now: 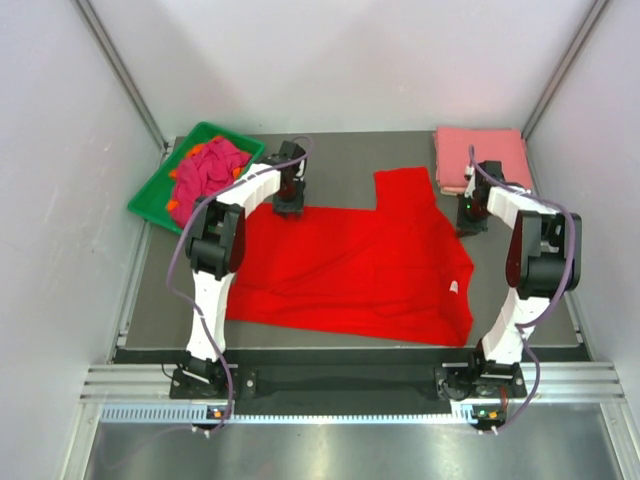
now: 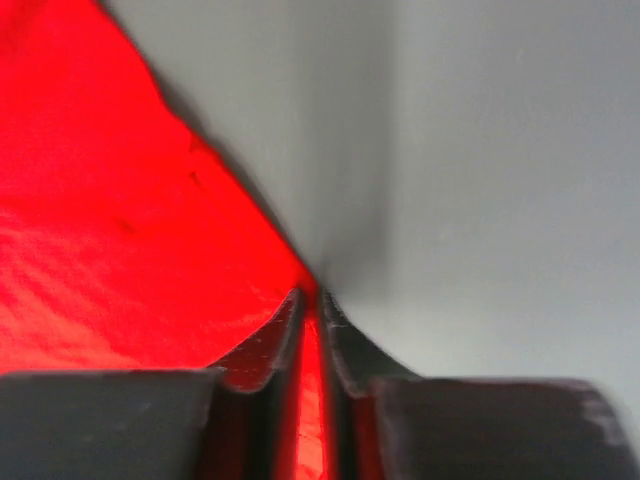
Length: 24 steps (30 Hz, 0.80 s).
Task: Fold and stack the t-shirts
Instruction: Fold the tshirt
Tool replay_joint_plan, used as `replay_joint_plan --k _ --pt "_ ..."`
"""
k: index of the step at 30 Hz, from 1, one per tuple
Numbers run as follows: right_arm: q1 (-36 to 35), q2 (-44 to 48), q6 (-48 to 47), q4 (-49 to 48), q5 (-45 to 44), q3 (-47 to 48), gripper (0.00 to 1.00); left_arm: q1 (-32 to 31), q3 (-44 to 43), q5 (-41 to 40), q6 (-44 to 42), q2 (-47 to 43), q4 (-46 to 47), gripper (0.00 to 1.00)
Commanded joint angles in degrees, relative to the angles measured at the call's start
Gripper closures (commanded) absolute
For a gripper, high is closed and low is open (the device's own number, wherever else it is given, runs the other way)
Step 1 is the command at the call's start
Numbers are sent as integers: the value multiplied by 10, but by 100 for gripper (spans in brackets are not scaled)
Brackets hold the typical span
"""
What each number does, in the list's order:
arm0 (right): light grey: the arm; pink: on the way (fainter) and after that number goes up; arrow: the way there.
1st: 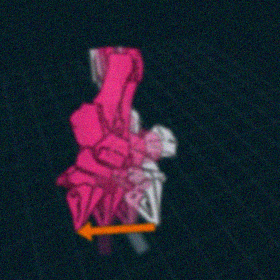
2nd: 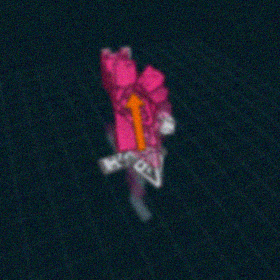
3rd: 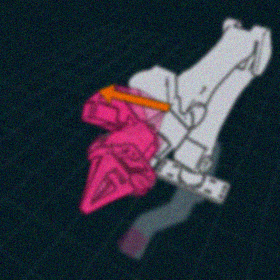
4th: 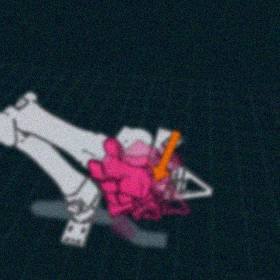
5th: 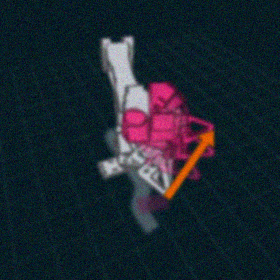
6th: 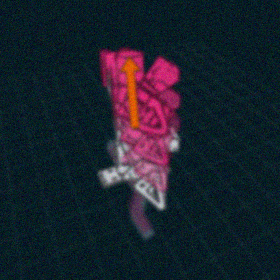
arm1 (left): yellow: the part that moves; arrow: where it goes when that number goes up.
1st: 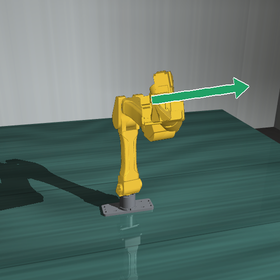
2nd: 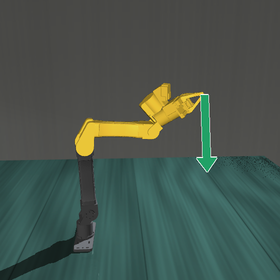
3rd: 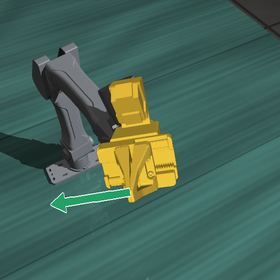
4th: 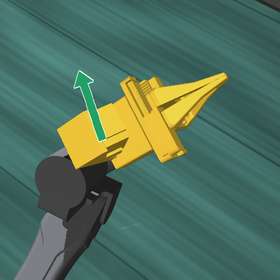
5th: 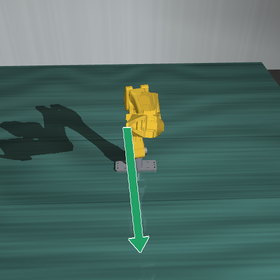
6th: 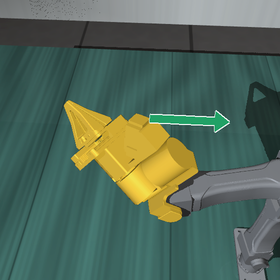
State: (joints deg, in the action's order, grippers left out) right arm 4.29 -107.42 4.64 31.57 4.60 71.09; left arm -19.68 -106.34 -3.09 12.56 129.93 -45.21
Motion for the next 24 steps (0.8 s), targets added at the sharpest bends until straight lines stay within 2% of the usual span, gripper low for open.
replay_joint_plan --k 1,3,9,17,20,24 --pt "1 -28 -8 -25 -19 24 94 7 -8 -45 5 43 6 57" --pt "1 -39 -6 -28 -29 32 100 8 -16 -47 10 53 6 57" --pt "1 -78 2 -44 -32 77 100 9 -52 -48 14 86 7 57" --pt "1 -124 -8 15 -43 196 100 23 -155 -63 12 134 -8 57" --pt "-3 -113 -1 82 -66 235 93 25 -197 -53 10 122 -51 57" --pt "-3 -29 50 155 -79 223 71 23 -145 -39 11 31 -33 56"
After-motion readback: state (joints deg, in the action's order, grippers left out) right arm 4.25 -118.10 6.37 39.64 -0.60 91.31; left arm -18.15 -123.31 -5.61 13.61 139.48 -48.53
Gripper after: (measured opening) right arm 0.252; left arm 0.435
